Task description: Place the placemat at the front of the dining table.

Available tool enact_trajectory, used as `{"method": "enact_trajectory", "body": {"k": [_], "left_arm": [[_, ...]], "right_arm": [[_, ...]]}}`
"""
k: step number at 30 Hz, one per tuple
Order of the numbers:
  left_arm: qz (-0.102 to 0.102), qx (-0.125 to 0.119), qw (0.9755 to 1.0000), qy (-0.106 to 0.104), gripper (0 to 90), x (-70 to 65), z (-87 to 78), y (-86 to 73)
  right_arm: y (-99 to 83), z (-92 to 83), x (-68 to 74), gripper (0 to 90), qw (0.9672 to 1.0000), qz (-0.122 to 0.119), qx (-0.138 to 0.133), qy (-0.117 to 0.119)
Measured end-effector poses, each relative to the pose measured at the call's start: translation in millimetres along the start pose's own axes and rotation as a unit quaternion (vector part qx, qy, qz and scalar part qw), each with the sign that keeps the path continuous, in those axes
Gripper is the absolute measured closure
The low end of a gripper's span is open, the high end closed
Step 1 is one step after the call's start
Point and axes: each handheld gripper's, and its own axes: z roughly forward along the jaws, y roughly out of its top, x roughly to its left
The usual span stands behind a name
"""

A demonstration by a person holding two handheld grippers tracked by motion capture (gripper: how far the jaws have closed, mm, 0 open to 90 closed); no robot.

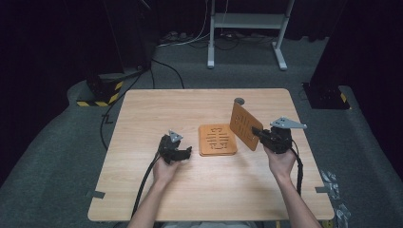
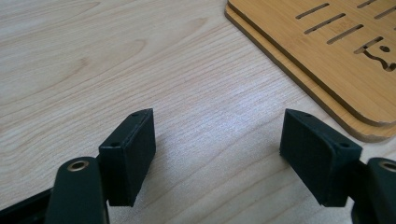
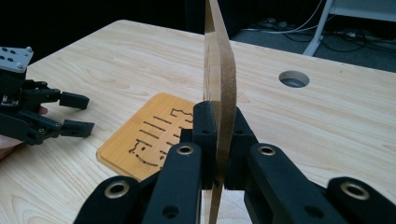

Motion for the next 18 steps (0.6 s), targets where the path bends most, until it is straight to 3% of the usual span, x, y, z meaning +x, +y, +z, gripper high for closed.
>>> {"method": "enact_trajectory", "body": {"k": [18], "left_arm": [[0.000, 0.001, 1.0000, -0.001, 26.3, -0.1, 0.0, 0.0]], "right_arm": [[-3.9, -22.0, -18.0, 86.5, 0.9996, 0.009, -0.007, -0.025]]}}
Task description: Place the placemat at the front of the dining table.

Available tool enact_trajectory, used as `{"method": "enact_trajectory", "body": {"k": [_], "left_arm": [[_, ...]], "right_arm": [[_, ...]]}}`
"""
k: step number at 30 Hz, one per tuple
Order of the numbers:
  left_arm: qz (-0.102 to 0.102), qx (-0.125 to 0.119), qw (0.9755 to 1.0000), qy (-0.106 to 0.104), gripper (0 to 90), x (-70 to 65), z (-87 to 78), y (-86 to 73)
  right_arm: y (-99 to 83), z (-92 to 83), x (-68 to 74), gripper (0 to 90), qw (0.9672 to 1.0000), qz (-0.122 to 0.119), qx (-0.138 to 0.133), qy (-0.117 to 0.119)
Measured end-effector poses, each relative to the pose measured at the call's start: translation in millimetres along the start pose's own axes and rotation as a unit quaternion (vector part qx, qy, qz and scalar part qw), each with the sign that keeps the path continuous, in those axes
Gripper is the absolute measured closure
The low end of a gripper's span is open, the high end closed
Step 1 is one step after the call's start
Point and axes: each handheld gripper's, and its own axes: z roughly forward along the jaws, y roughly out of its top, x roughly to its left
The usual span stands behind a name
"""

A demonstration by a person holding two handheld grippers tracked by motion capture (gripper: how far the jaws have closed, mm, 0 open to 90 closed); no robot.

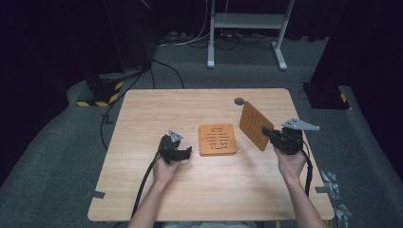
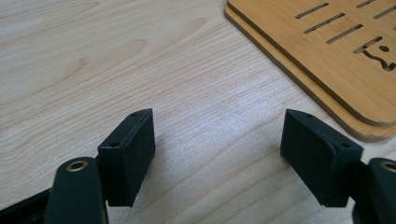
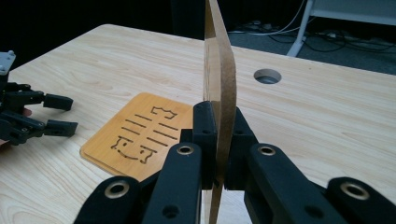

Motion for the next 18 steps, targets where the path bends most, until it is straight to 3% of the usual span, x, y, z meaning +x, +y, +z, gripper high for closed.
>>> {"method": "enact_trajectory", "body": {"k": [18], "left_arm": [[0.000, 0.000, 1.0000, 0.000, 26.3, 0.1, 0.0, 0.0]], "right_arm": [[-15.1, -22.7, -26.1, 86.6, 0.9993, 0.025, -0.010, -0.025]]}}
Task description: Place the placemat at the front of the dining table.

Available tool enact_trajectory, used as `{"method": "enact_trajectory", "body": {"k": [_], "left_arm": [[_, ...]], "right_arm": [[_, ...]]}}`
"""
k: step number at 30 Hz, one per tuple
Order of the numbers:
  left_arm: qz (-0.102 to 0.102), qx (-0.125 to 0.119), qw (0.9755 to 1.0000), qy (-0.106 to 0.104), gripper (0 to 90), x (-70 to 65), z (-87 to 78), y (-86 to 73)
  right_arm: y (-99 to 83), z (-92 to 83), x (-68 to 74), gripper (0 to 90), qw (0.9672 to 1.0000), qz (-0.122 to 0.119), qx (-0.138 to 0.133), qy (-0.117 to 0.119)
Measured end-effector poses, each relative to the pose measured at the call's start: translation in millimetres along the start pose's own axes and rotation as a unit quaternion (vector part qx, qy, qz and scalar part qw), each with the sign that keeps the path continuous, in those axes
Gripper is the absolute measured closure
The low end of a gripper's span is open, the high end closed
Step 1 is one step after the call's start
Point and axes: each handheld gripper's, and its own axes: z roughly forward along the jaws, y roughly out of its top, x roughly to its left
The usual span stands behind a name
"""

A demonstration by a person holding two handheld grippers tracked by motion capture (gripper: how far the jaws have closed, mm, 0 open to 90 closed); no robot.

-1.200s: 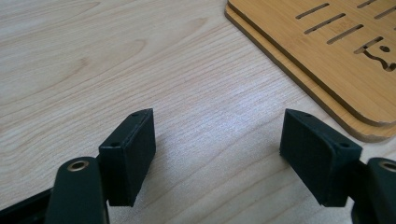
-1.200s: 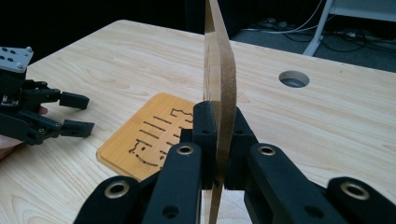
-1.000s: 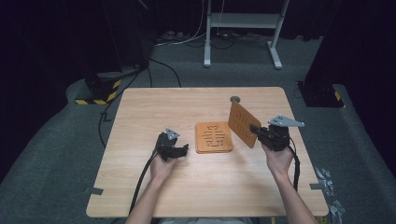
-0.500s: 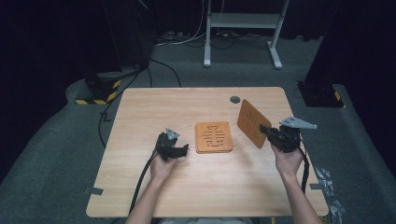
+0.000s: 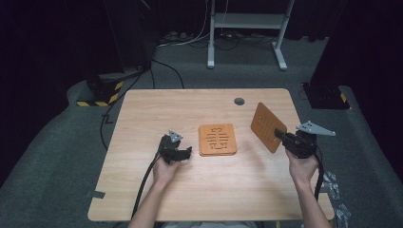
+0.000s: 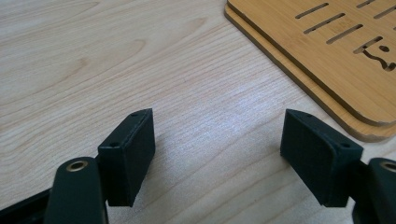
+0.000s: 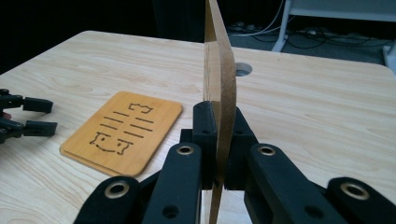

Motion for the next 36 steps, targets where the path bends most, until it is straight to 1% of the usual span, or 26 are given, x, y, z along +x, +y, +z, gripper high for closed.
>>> {"method": "enact_trajectory", "body": {"k": [4, 6, 7, 9, 12, 15, 17, 19, 21, 22, 27, 29, 32, 36], "left_arm": [[-0.001, 0.000, 1.0000, 0.000, 26.3, -0.1, 0.1, 0.0], [0.000, 0.000, 1.0000, 0.000, 26.3, 0.0, 0.0, 0.0], [-0.001, 0.000, 1.0000, 0.000, 26.3, -0.1, 0.0, 0.0], [0.000, 0.000, 1.0000, 0.000, 26.3, 0.0, 0.0, 0.0], [0.000, 0.000, 1.0000, 0.000, 26.3, 0.0, 0.0, 0.0], [0.000, 0.000, 1.0000, 0.000, 26.3, 0.0, 0.0, 0.0], [0.000, 0.000, 1.0000, 0.000, 26.3, 0.0, 0.0, 0.0], [0.000, 0.000, 1.0000, 0.000, 26.3, 0.0, 0.0, 0.0], [0.000, 0.000, 1.0000, 0.000, 26.3, 0.0, 0.0, 0.0], [0.000, 0.000, 1.0000, 0.000, 26.3, 0.0, 0.0, 0.0], [0.000, 0.000, 1.0000, 0.000, 26.3, 0.0, 0.0, 0.0], [0.000, 0.000, 1.0000, 0.000, 26.3, 0.0, 0.0, 0.0], [0.000, 0.000, 1.0000, 0.000, 26.3, 0.0, 0.0, 0.0], [0.000, 0.000, 1.0000, 0.000, 26.3, 0.0, 0.0, 0.0]], "right_arm": [[-4.7, -2.6, -6.1, 86.6, 1.0000, 0.007, 0.003, -0.005], [-7.1, -5.5, -10.6, 86.6, 0.9999, 0.010, 0.004, -0.010], [-7.7, -7.5, -12.0, 86.5, 0.9998, 0.016, 0.007, -0.011], [-9.3, -12.1, -17.3, 86.6, 0.9997, 0.017, 0.008, -0.017], [-11.8, -16.0, -21.8, 86.6, 0.9995, 0.019, 0.007, -0.025], [-15.1, -19.7, -27.3, 86.6, 0.9990, 0.030, 0.006, -0.031], [-17.3, -21.0, -30.6, 86.5, 0.9989, 0.031, 0.006, -0.035], [-18.3, -21.2, -31.4, 86.6, 0.9987, 0.033, 0.009, -0.036], [-21.3, -20.1, -33.3, 86.6, 0.9985, 0.029, 0.016, -0.044], [-21.8, -20.0, -34.2, 86.6, 0.9985, 0.027, 0.017, -0.044], [-26.4, -17.3, -37.7, 86.5, 0.9979, 0.038, 0.020, -0.048], [-28.2, -15.9, -39.1, 86.5, 0.9978, 0.037, 0.021, -0.051], [-30.9, -13.8, -40.3, 86.5, 0.9972, 0.045, 0.025, -0.054], [-35.9, -9.1, -42.8, 86.5, 0.9969, 0.042, 0.030, -0.059]]}}
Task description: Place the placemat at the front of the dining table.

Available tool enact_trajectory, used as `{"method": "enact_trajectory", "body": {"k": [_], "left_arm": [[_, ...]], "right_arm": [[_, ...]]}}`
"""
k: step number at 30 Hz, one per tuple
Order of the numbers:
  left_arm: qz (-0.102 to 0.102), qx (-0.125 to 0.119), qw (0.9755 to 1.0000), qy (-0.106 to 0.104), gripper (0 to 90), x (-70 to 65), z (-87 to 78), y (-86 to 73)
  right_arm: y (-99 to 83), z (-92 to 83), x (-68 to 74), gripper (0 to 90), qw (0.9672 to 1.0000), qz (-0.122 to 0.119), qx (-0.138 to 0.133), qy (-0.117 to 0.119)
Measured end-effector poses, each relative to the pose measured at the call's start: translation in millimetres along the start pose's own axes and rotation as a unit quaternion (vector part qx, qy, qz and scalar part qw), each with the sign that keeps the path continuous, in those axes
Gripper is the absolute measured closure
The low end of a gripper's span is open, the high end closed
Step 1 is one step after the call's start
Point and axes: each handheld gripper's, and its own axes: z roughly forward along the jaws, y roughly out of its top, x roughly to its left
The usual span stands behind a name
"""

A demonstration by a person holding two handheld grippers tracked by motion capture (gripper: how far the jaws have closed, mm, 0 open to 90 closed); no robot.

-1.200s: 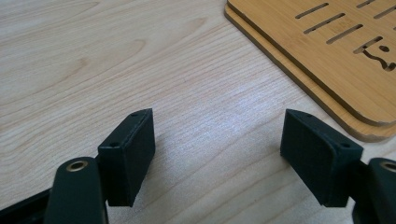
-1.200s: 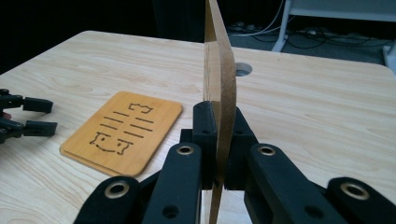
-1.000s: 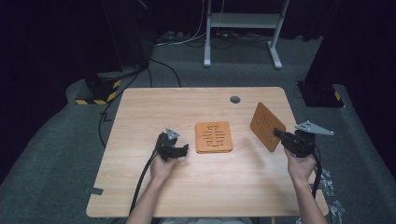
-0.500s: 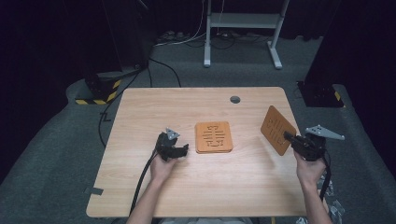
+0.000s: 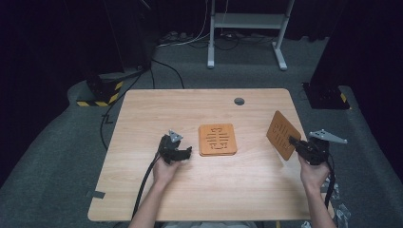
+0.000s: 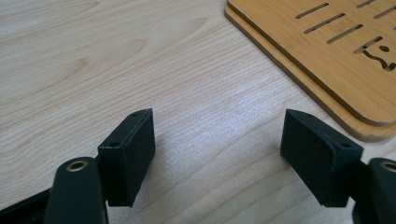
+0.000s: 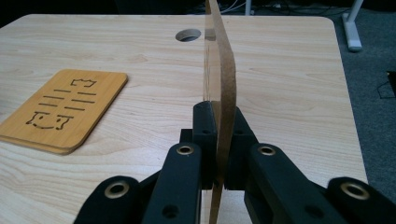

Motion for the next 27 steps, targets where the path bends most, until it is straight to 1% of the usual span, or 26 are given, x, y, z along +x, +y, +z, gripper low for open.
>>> {"method": "enact_trajectory", "body": {"k": [3, 5, 10, 14, 15, 18, 19, 22, 27], "left_arm": [[0.000, 0.000, 1.0000, 0.000, 26.3, -0.1, 0.0, 0.0], [0.000, 0.000, 1.0000, 0.000, 26.3, 0.0, 0.0, 0.0], [0.000, 0.000, 1.0000, 0.000, 26.3, 0.0, 0.0, 0.0], [-0.001, 0.000, 1.0000, 0.000, 26.3, -0.1, 0.0, 0.0], [-0.001, 0.000, 1.0000, 0.000, 26.3, -0.1, 0.0, 0.0], [0.000, 0.000, 1.0000, 0.000, 26.3, 0.0, 0.0, 0.0], [0.000, 0.000, 1.0000, 0.000, 26.3, 0.0, 0.0, 0.0], [-0.001, 0.000, 1.0000, 0.000, 26.3, -0.1, 0.0, 0.0], [0.000, 0.000, 1.0000, 0.000, 26.3, 0.0, 0.0, 0.0]], "right_arm": [[-1.8, 1.1, -2.5, 86.4, 1.0000, 0.006, -0.005, 0.000], [-2.4, 1.9, -3.1, 86.3, 1.0000, 0.002, -0.003, -0.007], [-4.0, 1.7, -6.2, 84.6, 0.9999, 0.006, -0.002, -0.015], [-5.8, 1.9, -8.3, 82.9, 0.9996, 0.007, 0.001, -0.028], [-6.3, 2.2, -9.3, 82.5, 0.9995, 0.002, 0.001, -0.032], [-7.6, 2.3, -9.7, 81.5, 0.9993, 0.004, 0.003, -0.038], [-8.4, 2.3, -9.7, 80.2, 0.9989, 0.007, 0.004, -0.045], [-9.0, 4.3, -10.6, 77.7, 0.9983, 0.002, 0.006, -0.059], [-10.4, 7.8, -13.7, 71.8, 0.9964, 0.004, 0.012, -0.084]]}}
